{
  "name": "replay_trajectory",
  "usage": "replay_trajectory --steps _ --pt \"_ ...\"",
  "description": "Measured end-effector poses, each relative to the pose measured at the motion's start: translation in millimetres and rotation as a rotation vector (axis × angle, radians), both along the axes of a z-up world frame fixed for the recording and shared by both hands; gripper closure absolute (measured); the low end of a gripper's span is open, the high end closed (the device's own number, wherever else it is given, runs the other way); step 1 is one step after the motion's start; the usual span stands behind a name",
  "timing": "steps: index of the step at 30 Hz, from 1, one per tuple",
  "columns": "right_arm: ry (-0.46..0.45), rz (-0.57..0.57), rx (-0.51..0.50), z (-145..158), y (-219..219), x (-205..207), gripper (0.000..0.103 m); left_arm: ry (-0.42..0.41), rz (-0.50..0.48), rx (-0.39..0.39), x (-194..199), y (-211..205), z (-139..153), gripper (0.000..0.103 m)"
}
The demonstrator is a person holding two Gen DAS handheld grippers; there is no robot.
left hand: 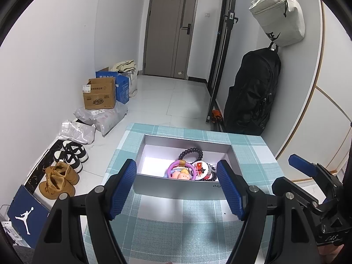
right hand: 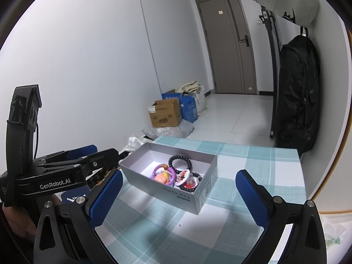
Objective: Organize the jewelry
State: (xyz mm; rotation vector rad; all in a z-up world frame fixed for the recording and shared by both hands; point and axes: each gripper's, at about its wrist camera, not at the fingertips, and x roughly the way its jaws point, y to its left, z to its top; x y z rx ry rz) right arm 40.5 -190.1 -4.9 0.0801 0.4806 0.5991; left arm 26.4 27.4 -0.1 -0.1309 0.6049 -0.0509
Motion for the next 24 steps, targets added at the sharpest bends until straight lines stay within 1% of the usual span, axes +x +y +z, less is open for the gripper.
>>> replay_trajectory --steps 24 --pt "0.005 0.000 -0.006 -2.8 0.8 -0.2 0.000 0.004 0.008 -0.001 1.4 1.4 0.5 0.032"
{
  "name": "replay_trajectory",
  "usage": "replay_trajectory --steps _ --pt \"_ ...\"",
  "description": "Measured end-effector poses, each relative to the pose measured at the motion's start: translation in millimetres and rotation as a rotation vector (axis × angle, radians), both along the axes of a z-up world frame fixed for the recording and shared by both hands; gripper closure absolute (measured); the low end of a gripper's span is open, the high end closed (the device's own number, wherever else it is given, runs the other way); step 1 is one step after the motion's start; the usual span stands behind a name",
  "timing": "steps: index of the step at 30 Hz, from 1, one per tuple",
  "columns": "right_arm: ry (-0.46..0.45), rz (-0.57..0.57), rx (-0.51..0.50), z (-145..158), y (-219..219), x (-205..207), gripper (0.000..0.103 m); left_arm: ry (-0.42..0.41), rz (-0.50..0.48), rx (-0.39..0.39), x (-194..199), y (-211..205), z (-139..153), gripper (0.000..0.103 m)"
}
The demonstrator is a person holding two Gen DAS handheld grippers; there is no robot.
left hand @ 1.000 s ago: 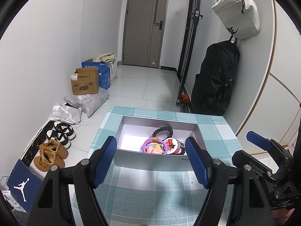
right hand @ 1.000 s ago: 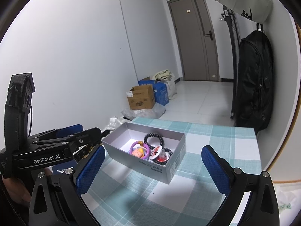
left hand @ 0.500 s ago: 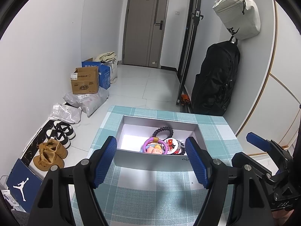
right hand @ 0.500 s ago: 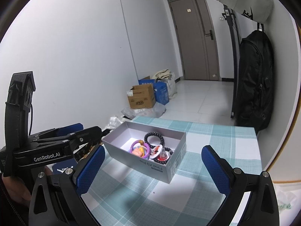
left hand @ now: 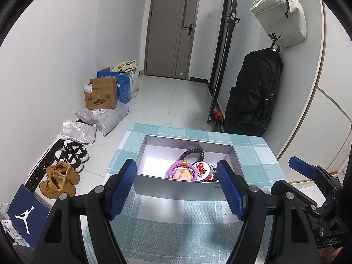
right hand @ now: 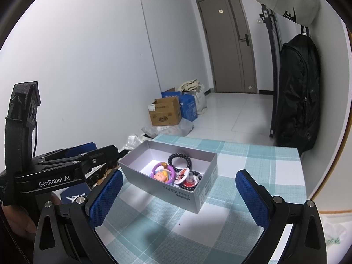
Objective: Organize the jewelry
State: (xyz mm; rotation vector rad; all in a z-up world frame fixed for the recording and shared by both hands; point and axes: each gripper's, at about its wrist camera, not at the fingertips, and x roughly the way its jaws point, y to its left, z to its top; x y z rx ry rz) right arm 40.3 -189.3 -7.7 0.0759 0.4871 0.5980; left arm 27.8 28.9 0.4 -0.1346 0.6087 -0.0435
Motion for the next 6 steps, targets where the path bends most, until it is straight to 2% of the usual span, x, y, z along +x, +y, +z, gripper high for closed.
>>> replay_trajectory --steps 6 --pt "0.004 0.002 -0.004 -1.3 1.1 0.5 0.000 -0.012 -0.032 -0.012 0.4 -3.3 -0.3 0.032"
